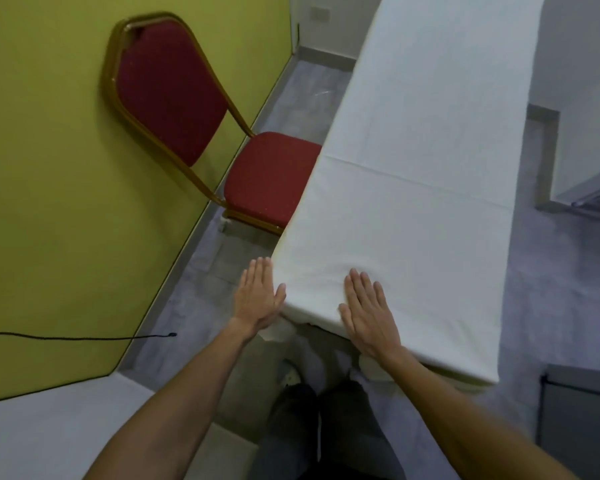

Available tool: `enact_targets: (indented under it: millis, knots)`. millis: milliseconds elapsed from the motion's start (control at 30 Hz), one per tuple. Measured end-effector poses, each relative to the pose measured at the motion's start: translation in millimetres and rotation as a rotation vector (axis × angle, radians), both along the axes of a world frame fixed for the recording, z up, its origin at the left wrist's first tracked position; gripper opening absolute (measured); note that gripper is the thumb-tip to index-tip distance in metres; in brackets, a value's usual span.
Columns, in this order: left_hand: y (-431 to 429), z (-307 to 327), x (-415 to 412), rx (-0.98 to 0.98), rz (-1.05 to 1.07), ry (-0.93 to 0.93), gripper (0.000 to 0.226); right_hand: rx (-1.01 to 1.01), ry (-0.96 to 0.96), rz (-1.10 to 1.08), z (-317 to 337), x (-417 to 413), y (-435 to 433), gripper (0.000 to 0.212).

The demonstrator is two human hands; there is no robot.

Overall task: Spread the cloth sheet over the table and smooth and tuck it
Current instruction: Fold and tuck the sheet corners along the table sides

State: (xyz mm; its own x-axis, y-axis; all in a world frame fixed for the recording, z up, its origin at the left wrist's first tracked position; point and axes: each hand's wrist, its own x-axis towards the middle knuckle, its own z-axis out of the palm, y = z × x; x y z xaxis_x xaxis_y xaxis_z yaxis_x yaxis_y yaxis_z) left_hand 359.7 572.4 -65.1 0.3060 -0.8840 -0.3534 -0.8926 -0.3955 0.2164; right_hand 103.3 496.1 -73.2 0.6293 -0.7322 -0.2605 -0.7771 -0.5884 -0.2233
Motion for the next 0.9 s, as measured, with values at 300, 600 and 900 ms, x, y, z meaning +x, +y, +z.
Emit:
enact_targets:
  millis: [300, 600, 900]
  knots:
    - [-52, 12, -14, -0.102, -0.008, 0.091, 0.071, 0.036, -0.033, 0.045, 12, 58, -33, 0.067]
    - [-33, 12, -13, 0.006, 0.370, 0.244, 0.064, -0.003, -0.005, 0.319, 3, 157, -120, 0.062]
    - [-81, 17, 5, 0.028, 0.635, 0.473, 0.088, -0.006, 0.109, 0.610, 10, 206, -185, 0.051]
